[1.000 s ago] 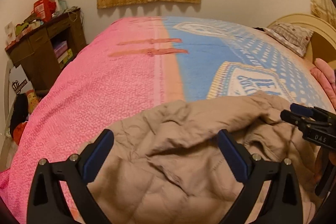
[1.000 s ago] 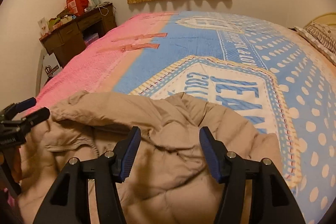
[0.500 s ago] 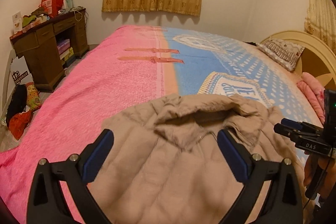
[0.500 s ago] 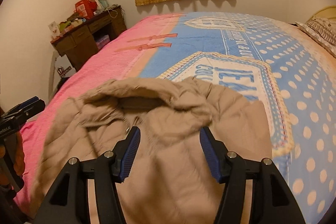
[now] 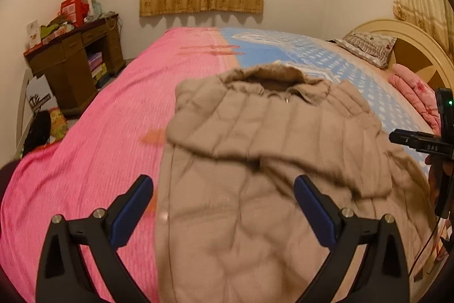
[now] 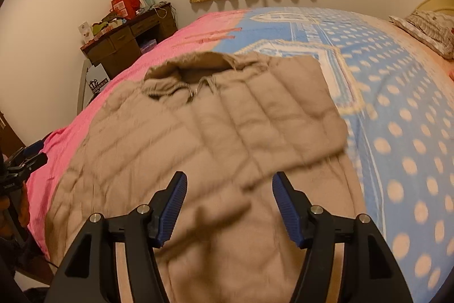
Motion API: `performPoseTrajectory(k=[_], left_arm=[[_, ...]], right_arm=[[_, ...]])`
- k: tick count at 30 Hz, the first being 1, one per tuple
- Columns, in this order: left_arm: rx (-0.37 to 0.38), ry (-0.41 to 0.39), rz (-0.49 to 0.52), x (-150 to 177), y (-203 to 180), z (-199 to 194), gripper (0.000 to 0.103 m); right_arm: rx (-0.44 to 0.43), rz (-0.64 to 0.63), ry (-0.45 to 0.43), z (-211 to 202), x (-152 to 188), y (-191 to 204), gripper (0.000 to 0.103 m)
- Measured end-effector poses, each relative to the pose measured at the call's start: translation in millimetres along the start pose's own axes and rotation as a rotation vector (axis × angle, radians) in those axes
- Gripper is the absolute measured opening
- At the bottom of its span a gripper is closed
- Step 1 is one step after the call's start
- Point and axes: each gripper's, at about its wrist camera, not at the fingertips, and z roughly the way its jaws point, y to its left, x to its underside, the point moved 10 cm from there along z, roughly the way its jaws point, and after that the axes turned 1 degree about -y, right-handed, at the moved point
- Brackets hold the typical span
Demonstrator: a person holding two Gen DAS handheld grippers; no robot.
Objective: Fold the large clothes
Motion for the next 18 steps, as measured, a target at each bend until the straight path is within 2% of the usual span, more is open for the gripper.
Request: performPoseTrajectory(k=[6, 12, 18], left_arm=[[-0.041, -0.008, -0.008, 41.0, 15.2, -24.7, 0.101], [-0.064, 0.053, -0.080, 91.4, 42.5, -38.9, 0.101], [-0.068, 0.110, -0.134, 124.1, 57.3, -34.4, 0.101]], right_arm=[[-0.012, 0.015, -0.004, -25.9, 45.0, 3.2, 0.064], [-0.011, 0.044, -0.003, -42.4, 88.2, 5.7, 0.065], [-0.011, 0.059, -0.037, -54.7, 111.4, 11.6, 0.065]])
